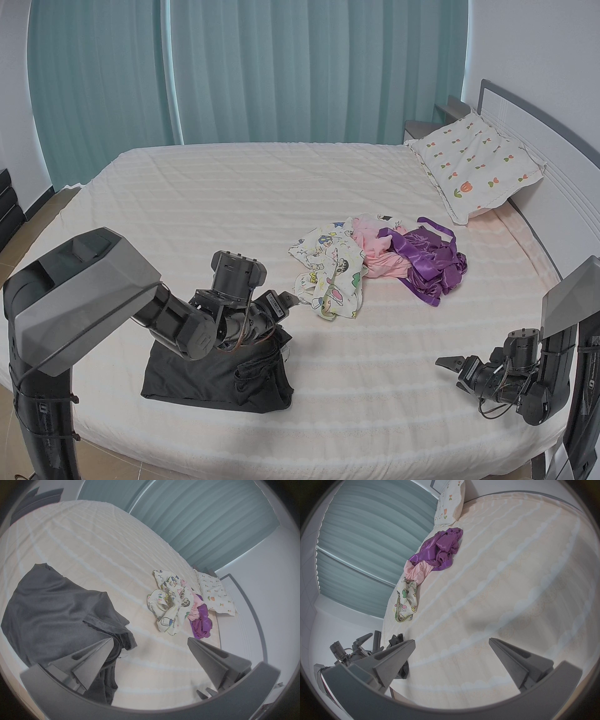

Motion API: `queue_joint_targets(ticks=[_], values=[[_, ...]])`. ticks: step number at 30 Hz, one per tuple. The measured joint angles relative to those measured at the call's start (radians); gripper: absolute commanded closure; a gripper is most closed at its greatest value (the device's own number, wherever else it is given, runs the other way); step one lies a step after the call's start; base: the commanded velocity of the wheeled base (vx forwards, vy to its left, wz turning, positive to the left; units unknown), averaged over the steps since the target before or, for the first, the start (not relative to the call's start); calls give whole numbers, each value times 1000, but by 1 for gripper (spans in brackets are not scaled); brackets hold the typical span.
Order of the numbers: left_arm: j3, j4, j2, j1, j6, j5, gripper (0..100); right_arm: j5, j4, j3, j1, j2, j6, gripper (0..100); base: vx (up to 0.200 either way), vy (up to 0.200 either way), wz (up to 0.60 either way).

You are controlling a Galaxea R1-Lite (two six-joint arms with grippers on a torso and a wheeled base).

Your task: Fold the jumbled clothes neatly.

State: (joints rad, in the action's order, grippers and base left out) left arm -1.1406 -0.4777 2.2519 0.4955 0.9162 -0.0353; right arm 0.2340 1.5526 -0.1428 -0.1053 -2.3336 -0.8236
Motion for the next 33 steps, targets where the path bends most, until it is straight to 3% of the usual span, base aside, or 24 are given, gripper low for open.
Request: queue_joint_targets(ticks=[10, 20, 26, 33], values=[[181, -18, -83, -50, 19, 15, 0, -4, 0, 7, -10, 0, 3, 0, 0, 0, 0], [389, -231, -117, -102, 73, 8, 0, -73, 0, -15, -63, 1, 16, 0, 0, 0, 0], [477, -299, -132, -125, 101, 16, 0, -111, 0, -40, -112, 5, 74, 0, 0, 200, 0], [555, -366, -139, -147, 119, 20, 0, -177, 0, -85, -220, 4, 120, 0, 0, 200, 0]])
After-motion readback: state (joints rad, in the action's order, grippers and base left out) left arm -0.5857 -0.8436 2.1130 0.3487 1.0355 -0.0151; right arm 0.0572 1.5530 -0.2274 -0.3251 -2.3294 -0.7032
